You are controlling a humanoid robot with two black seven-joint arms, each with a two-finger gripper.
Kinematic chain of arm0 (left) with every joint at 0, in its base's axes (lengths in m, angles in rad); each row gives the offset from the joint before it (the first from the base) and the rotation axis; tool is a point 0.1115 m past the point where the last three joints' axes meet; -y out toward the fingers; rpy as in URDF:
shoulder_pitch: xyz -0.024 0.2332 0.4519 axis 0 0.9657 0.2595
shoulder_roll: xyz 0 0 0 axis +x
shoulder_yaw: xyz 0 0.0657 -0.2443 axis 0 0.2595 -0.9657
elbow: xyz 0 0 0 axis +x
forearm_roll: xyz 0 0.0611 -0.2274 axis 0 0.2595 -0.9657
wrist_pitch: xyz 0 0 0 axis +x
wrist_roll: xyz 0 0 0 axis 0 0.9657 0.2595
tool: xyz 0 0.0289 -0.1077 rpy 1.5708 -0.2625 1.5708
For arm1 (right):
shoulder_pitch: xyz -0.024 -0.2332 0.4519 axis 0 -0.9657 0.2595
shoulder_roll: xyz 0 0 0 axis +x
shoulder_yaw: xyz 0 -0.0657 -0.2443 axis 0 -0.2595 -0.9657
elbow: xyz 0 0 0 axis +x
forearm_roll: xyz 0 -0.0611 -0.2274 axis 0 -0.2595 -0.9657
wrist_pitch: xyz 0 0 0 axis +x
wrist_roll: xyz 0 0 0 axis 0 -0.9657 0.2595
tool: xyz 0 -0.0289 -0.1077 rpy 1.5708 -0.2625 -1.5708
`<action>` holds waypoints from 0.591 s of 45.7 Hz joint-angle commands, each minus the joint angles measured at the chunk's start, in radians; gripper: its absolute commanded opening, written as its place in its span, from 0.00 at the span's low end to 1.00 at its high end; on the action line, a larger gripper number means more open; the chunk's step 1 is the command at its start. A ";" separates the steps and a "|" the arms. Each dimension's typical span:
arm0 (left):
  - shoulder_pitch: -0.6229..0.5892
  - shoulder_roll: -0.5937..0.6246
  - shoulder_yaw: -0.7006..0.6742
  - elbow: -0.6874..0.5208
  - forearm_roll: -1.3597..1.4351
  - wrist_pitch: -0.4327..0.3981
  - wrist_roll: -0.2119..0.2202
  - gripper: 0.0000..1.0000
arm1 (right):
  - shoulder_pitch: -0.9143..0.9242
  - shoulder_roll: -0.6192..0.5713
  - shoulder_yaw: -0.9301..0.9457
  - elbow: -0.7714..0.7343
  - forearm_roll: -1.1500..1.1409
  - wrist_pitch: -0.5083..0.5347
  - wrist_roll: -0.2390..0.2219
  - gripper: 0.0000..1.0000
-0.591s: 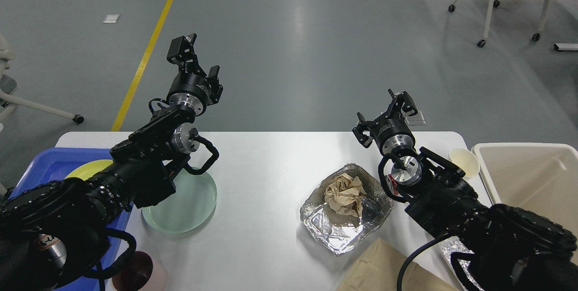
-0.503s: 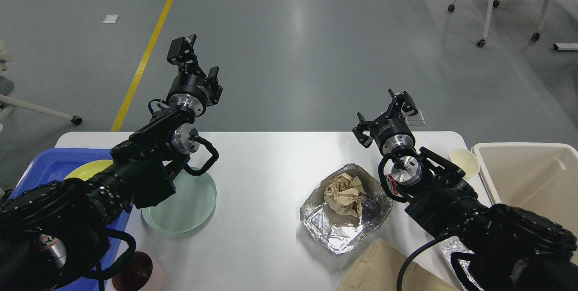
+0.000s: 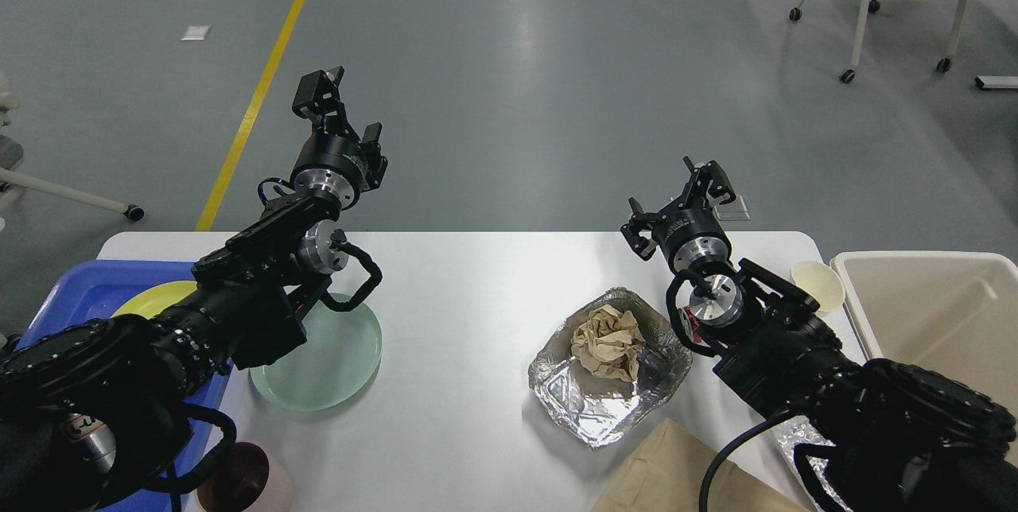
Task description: Tidy desktop
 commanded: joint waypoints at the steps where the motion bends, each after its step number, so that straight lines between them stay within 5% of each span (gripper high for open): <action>1: 0.008 0.000 -0.051 0.004 -0.029 -0.004 0.045 0.97 | 0.000 0.000 0.000 0.000 0.000 0.000 0.000 1.00; 6: 0.011 0.000 -0.060 0.005 -0.055 -0.004 0.091 0.97 | 0.000 0.000 0.000 0.000 -0.001 0.000 0.000 1.00; 16: 0.014 0.021 -0.033 0.004 -0.058 -0.008 0.092 0.97 | 0.000 0.001 0.000 0.000 0.000 0.000 0.000 1.00; 27: -0.010 0.044 0.153 -0.007 -0.058 -0.016 0.092 0.97 | 0.000 0.000 -0.002 0.000 0.000 0.000 0.000 1.00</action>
